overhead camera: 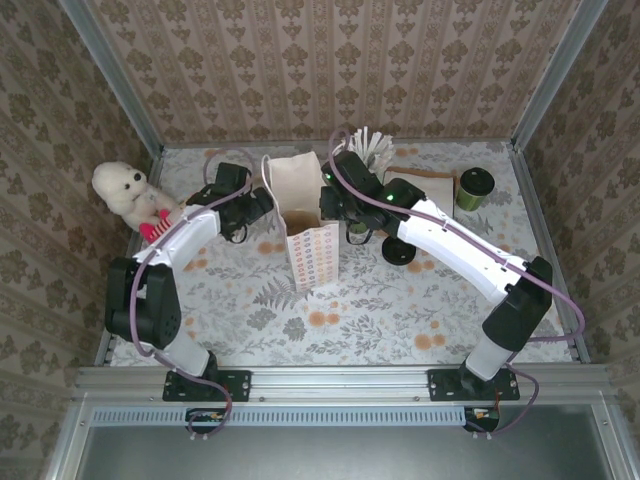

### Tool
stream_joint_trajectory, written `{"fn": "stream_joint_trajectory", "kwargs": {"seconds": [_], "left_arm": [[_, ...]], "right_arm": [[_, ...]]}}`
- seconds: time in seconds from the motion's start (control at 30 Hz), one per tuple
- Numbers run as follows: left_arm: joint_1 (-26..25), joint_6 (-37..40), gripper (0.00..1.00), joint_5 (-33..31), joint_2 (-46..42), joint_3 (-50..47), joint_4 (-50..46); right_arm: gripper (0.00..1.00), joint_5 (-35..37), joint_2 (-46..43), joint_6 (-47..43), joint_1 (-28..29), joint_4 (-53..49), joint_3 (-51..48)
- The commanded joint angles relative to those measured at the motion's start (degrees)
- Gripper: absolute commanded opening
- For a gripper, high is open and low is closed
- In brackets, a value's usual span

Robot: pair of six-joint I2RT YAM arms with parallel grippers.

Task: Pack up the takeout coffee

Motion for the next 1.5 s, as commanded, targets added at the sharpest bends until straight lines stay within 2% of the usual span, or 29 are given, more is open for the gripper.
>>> {"fn": "stream_joint_trajectory", "kwargs": {"seconds": [0.0, 0.13, 0.27, 0.33, 0.37, 0.57, 0.63, 0.77, 0.83, 0.9, 0.97, 1.03, 1.1, 1.17, 1.27, 1.37, 1.47], "left_arm": [[0.44, 2.06, 1.00, 1.44, 1.73, 1.78, -0.51], [0.73, 3.20, 1.00, 0.82, 1.69, 1.80, -0.54], [1.26, 3.31, 1.00, 1.20, 0.83, 0.36, 0.33], [1.20, 2.86, 1.00, 2.43, 1.29, 0.21, 0.77], [1.24, 2.41, 1.00, 3.16, 1.80, 0.25, 0.63], [0.85, 1.02, 1.00, 2.74, 2.85, -0.69, 1.18], [0.89, 0.63, 1.00, 2.47, 2.79, -1.50, 1.54], [0.93, 0.43, 1.00, 3.35, 2.68, -3.00, 3.07], [1.06, 0.86, 1.00, 3.48, 2.81, -3.04, 3.29], [1.28, 1.88, 1.00, 5.64, 3.55, -2.63, 4.82], [1.28, 2.17, 1.00, 7.16, 4.67, -2.01, 5.23], [1.28, 1.62, 1.00, 7.81, 5.65, -1.53, 5.51], [1.23, 0.52, 1.00, 7.32, 5.59, -1.84, 5.58], [1.28, -0.20, 1.00, 6.46, 4.99, -2.46, 5.33], [1.28, -0.52, 1.00, 4.37, 2.94, -3.61, 4.17], [1.36, -0.92, 1.00, 2.11, 0.19, -5.73, 3.97], [1.63, -2.05, 1.00, 0.52, -1.91, -7.23, 3.85]], "right_arm": [[0.20, 0.33, -0.87, -0.70, 0.19, 0.88, 1.17], [0.33, 0.51, -3.90, -3.89, 0.24, 2.43, -1.64], [0.53, 1.00, -8.21, -7.97, -0.05, 5.64, -5.96], [0.77, 2.07, -10.38, -10.33, -0.26, 6.31, -7.59], [0.99, 2.54, -11.79, -11.36, -0.49, 6.79, -8.71], [1.00, 1.03, -22.80, -17.62, -3.43, 13.77, -16.48], [1.00, 1.22, -26.05, -16.92, -5.17, 13.80, -18.08], [1.00, 8.63, -32.43, -15.48, -7.68, 11.14, -21.71], [1.00, 9.81, -35.94, -14.34, -10.06, 12.04, -25.59], [1.00, 8.06, -39.60, -13.47, -13.57, 14.09, -29.91], [1.00, 3.14, -41.89, -14.00, -16.98, 15.91, -32.84], [1.00, -1.02, -42.36, -13.73, -19.89, 16.30, -33.99], [1.00, -1.95, -41.38, -13.35, -21.20, 14.87, -33.65], [1.00, -1.67, -40.43, -13.59, -21.68, 14.27, -33.62], [1.00, 2.76, -40.24, -10.95, -22.71, 16.18, -35.57], [1.00, -3.01, -38.75, -7.45, -27.91, 16.10, -35.78], [1.00, -4.71, -35.71, -5.26, -32.32, 14.35, -35.07]]}}
